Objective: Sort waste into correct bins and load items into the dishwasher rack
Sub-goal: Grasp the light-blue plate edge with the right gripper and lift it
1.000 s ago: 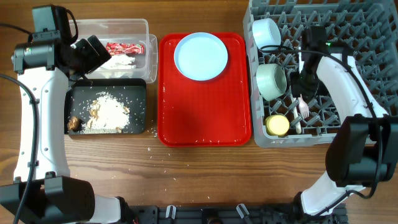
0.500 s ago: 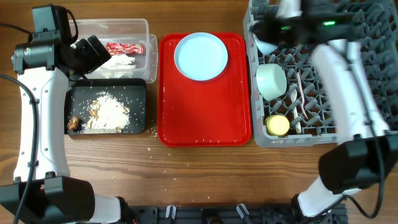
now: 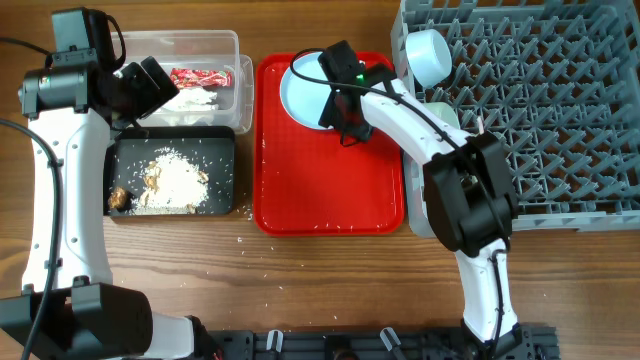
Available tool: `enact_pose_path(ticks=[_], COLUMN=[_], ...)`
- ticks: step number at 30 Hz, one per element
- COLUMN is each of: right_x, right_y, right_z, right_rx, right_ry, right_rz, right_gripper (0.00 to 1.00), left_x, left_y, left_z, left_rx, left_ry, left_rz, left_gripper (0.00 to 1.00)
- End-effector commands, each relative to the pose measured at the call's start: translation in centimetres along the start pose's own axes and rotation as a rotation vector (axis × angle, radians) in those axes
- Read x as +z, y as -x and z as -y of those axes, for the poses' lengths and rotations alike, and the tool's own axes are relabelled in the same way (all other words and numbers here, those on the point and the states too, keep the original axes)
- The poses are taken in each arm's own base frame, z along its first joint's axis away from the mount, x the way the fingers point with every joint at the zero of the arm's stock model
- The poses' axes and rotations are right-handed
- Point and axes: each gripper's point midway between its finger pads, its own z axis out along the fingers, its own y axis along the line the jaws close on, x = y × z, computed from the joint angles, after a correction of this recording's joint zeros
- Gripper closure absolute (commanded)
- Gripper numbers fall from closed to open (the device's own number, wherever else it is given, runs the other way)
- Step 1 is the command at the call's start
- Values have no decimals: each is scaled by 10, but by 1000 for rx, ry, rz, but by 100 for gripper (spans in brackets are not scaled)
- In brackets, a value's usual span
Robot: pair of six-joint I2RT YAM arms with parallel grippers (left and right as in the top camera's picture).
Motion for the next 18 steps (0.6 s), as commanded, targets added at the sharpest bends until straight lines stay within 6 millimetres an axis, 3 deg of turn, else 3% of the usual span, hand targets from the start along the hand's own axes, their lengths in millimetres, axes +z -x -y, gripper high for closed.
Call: enact_pose_path(ticks=[1, 3, 6, 7, 12, 15, 16, 18], right_x=[25, 27, 27, 27, 19, -22, -46, -114], right_y=[-4, -4, -7, -8, 1, 24, 33, 60], right_z=[10, 10, 11, 11, 18, 3, -4, -4], right_rx=[38, 38, 38, 38, 2, -193, -285, -360], right_ry=[-50, -47, -50, -50, -26, 115, 176, 249], right_rz=[-13, -14, -29, -36, -64, -40, -10, 123], right_gripper=[49, 58, 88, 94, 95, 96, 96, 96], left_x=[-3, -3, -3, -3, -3, -3, -3, -3], left_y=[4, 4, 4, 4, 4, 4, 4, 4], left_z=[0, 0, 0, 0, 0, 0, 0, 0], left_rx=[10, 10, 10, 10, 10, 10, 10, 10], left_ry=[0, 0, 0, 0, 0, 0, 0, 0], left_rz=[15, 15, 15, 15, 15, 15, 15, 15], left_gripper=[0, 0, 0, 0, 0, 0, 0, 1])
